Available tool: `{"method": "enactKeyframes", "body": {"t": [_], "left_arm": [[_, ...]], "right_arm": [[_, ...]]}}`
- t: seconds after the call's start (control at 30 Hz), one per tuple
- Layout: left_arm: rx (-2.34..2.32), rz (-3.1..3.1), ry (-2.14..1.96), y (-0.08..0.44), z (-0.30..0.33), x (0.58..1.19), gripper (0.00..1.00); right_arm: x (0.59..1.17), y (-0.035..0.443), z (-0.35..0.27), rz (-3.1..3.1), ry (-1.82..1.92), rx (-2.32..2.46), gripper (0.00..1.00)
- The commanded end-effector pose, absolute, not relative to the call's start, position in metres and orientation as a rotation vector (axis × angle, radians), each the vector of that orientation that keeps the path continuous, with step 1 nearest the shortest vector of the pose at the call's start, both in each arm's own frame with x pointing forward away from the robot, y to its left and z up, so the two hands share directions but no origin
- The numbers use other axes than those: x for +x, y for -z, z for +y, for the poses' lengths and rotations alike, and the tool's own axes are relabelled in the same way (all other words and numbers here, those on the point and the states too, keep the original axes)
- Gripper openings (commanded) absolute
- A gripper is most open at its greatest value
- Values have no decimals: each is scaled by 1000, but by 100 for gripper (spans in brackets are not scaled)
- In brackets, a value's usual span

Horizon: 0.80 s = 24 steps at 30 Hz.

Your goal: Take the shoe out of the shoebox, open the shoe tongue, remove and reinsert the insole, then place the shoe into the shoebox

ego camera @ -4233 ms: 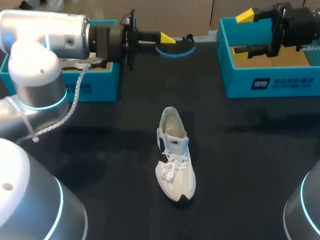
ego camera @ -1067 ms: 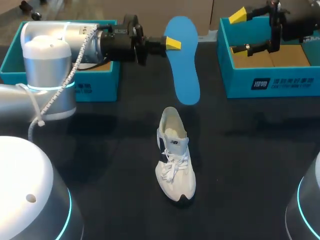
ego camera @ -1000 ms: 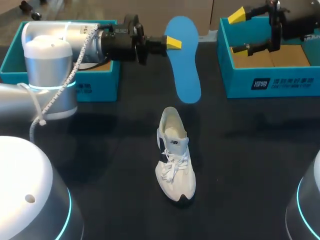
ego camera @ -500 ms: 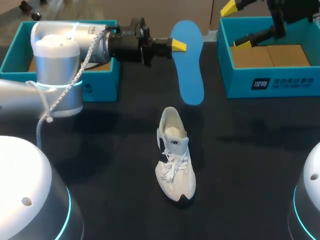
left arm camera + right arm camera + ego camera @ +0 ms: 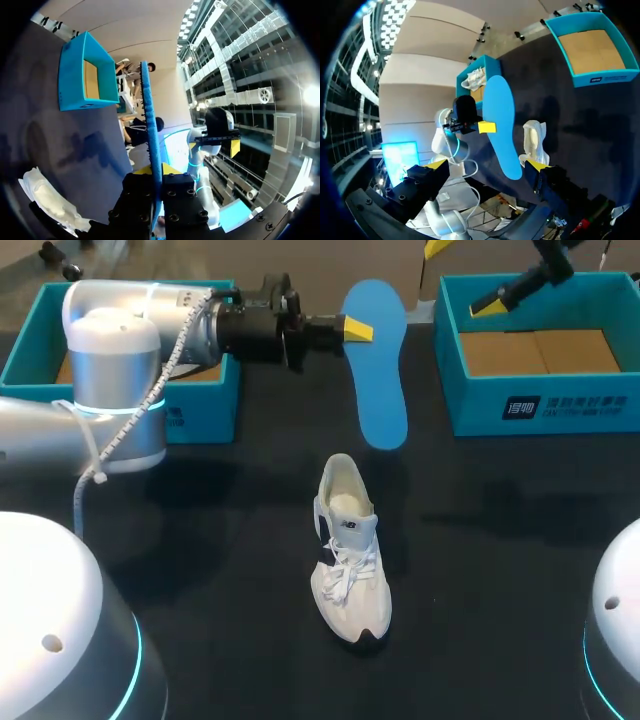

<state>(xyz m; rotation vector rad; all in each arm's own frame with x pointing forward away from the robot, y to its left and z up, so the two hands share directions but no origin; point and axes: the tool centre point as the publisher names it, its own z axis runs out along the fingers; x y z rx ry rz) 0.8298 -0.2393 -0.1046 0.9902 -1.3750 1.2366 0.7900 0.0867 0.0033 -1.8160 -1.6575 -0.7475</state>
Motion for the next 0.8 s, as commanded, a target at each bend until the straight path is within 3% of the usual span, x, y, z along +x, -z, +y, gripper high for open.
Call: {"method": "enactKeyframes", "body": {"t": [0.03,0.6,0.8], "left_arm": [[991,-1376,-1235,105,-240,830,0],[991,-1376,-1235,105,-240,830,0],[991,-1376,-1235,105,-240,830,0]], "right_arm": [[799,-10,100,-1817,501,-2026,100],[800,-10,102,-1795,451,-2083,100],[804,-6,106,-2079,554,-2184,100]]}}
